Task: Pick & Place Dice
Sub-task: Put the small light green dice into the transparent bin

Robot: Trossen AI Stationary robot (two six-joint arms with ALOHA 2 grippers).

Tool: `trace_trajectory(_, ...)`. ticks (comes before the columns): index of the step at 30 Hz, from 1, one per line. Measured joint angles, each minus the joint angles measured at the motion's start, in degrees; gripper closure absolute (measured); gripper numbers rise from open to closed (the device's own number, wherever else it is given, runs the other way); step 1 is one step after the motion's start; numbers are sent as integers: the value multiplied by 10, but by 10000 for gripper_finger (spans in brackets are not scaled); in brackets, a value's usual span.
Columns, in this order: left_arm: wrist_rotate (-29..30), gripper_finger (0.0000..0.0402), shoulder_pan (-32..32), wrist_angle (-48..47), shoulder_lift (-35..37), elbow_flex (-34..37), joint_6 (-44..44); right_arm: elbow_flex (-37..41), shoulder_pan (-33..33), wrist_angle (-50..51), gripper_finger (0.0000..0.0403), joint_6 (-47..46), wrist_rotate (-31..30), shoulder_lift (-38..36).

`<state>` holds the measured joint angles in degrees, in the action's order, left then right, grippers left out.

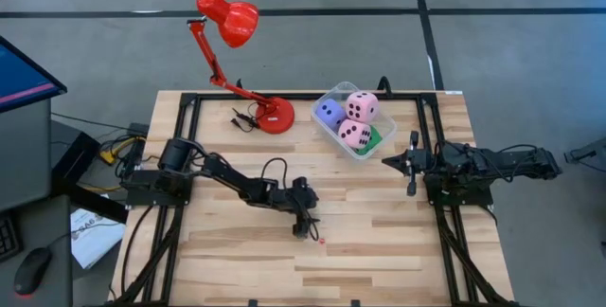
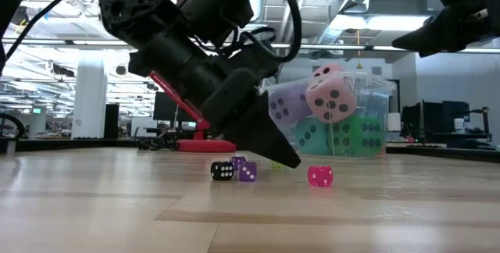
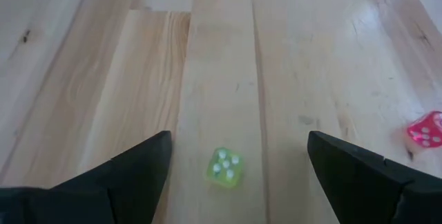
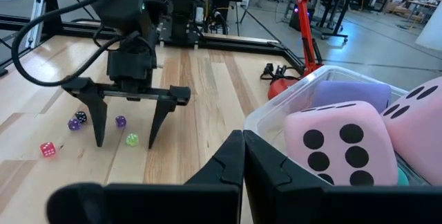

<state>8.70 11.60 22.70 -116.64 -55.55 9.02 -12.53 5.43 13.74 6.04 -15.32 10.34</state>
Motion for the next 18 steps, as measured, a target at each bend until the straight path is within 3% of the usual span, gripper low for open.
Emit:
trace_trajectory(10,4,78,-1,-47,12,-4,29,0,0,4,403,0,0,0)
trace_trajectory(18,5,113,-1,-50,12,-4,29,0,0,5,403,0,0,0)
